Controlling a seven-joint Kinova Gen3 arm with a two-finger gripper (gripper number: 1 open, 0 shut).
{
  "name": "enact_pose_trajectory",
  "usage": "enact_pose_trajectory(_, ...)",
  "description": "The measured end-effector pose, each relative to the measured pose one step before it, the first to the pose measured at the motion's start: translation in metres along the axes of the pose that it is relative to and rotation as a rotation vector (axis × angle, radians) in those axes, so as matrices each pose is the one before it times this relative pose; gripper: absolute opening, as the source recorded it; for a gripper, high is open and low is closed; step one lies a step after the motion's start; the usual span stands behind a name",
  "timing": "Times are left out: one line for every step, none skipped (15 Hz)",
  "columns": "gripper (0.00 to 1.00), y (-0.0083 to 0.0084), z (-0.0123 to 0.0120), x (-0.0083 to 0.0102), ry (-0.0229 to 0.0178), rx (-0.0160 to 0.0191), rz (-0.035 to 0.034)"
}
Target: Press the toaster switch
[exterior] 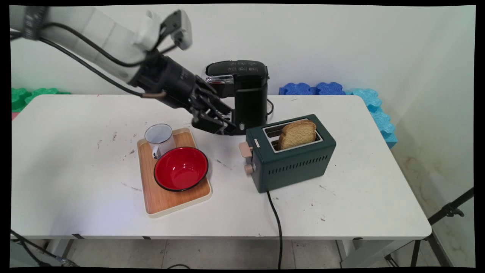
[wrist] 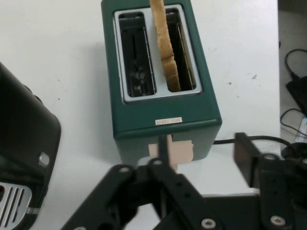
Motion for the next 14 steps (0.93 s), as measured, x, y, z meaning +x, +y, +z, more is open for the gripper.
enact_pose_trajectory(0.00, 0.00143, 0.00572, 0.00040, -0.00816, 0.00337, -0.00186)
enact_pose_trajectory(0.00, 0.00149, 0.00637, 0.00050, -0.00924, 0.00370, -0.00507)
enact_pose_trajectory(0.00, 0.00076, 0.00361, 0.00035, -0.00521, 0.00171, -0.00457)
enact_pose_trajectory(0.00, 0.00093, 0.00521, 0.00075, -0.00663, 0.00210, -0.00711)
enact_pose_trajectory(0.00, 0.00095, 0.00575, 0.00112, -0.00640, 0.00152, -0.00789)
enact_pose_trajectory(0.00, 0.00034, 0.00471, 0.00089, -0.00488, 0.00158, -0.00688)
enact_pose_trajectory(0.00, 0.00021, 0.00296, 0.00055, -0.00308, 0.00089, -0.00397)
enact_pose_trajectory(0.00, 0.00017, 0.00430, 0.00067, -0.00498, 0.00121, -0.00475)
enact_pose_trajectory(0.00, 0.00013, 0.00400, 0.00054, -0.00453, 0.00109, -0.00392)
enact_pose_trajectory(0.00, 0.00005, 0.00500, 0.00032, -0.00631, 0.00157, -0.00434)
enact_pose_trajectory(0.00, -0.00017, 0.00302, 0.00016, -0.00355, 0.00194, -0.00181)
enact_pose_trajectory(0.00, -0.00024, 0.00285, 0.00002, -0.00338, 0.00211, -0.00225)
enact_pose_trajectory(0.00, -0.00018, 0.00275, -0.00019, -0.00279, 0.00216, -0.00262)
enact_pose_trajectory(0.00, -0.00015, 0.00275, -0.00019, -0.00268, 0.00182, -0.00269)
